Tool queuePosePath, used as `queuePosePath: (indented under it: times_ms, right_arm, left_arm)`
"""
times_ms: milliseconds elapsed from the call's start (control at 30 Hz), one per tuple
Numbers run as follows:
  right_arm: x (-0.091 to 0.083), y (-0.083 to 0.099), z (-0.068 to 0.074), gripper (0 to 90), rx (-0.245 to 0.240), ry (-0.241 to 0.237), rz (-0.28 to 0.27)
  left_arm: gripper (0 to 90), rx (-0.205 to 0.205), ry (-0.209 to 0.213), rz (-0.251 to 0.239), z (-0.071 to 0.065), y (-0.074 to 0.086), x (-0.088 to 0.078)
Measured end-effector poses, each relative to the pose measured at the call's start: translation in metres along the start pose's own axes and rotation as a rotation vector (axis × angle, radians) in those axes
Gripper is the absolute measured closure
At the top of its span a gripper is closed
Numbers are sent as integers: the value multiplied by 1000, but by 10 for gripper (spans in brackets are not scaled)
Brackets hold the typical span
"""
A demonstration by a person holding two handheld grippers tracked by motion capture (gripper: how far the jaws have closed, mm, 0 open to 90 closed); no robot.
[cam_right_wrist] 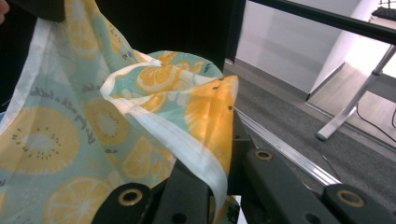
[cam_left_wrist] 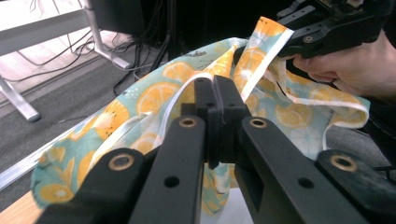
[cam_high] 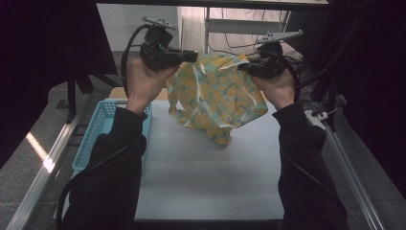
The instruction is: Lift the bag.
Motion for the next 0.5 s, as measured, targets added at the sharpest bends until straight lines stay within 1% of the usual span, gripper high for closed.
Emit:
queuePosePath:
  times_ms: [100, 167, 233, 433, 500]
  right_arm:
    - [8, 2, -6, 899, 11, 11, 7]
    - [13, 3, -9, 899, 22, 14, 6]
    - [17, 3, -11, 899, 27, 17, 5]
    - [25, 2, -18, 898, 46, 25, -2]
    - [28, 1, -19, 897, 48, 29, 1]
  left_arm:
    - [900, -4, -13, 15, 8, -1, 6]
    - [900, -8, -12, 9, 13, -2, 9]
    - [900, -11, -13, 14, 17, -3, 13]
    - [900, -2, -31, 32, 27, -3, 24]
    - [900, -9, -42, 48, 31, -3, 29]
Point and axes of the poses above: each handheld gripper's, and its own axes: x roughly forward along the jaws, y roughly out of its underside, z roughly to its left, the point moved 10 cm from there along x, roughly forward along the jaws, and after that the axes turned 9 degrees about z, right-handed, at the moved point
